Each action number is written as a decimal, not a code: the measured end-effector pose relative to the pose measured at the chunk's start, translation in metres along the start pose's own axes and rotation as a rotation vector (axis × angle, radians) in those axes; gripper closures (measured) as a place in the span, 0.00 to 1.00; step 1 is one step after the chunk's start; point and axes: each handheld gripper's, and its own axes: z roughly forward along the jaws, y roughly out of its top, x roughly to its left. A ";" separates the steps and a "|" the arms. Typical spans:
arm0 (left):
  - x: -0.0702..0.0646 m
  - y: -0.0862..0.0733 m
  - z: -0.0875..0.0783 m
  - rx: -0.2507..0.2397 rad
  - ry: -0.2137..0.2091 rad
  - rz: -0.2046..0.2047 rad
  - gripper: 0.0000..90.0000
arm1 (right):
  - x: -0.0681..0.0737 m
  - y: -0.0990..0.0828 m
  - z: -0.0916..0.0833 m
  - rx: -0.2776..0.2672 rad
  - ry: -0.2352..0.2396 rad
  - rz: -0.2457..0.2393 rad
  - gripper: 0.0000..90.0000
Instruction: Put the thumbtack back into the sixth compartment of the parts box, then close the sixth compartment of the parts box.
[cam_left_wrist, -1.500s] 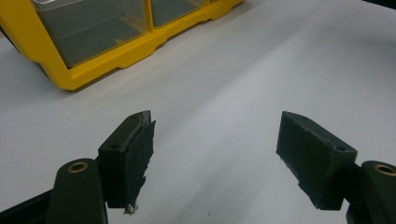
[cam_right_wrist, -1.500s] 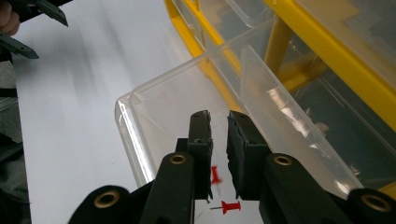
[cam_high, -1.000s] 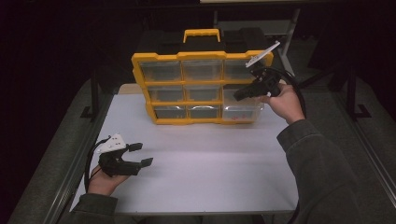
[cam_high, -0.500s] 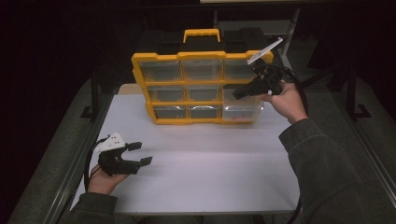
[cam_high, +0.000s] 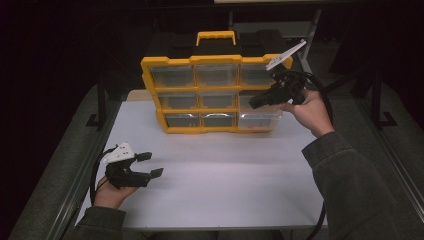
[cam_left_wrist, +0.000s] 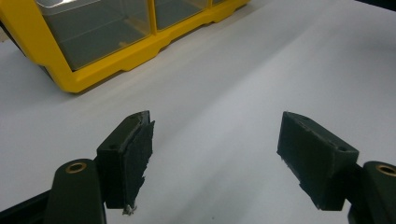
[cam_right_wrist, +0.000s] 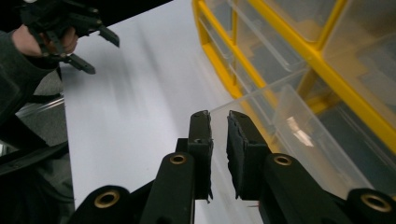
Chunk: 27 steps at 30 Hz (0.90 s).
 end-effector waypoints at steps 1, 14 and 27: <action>0.000 0.000 0.000 0.000 0.000 0.000 0.29 | 0.000 0.000 0.000 0.000 0.000 0.000 0.87; -0.002 0.000 0.003 0.003 -0.005 0.006 0.29 | 0.025 -0.015 0.002 0.008 0.036 -0.032 0.87; -0.004 -0.001 0.004 0.007 -0.003 0.007 0.28 | 0.022 -0.038 0.012 0.019 0.047 -0.019 0.89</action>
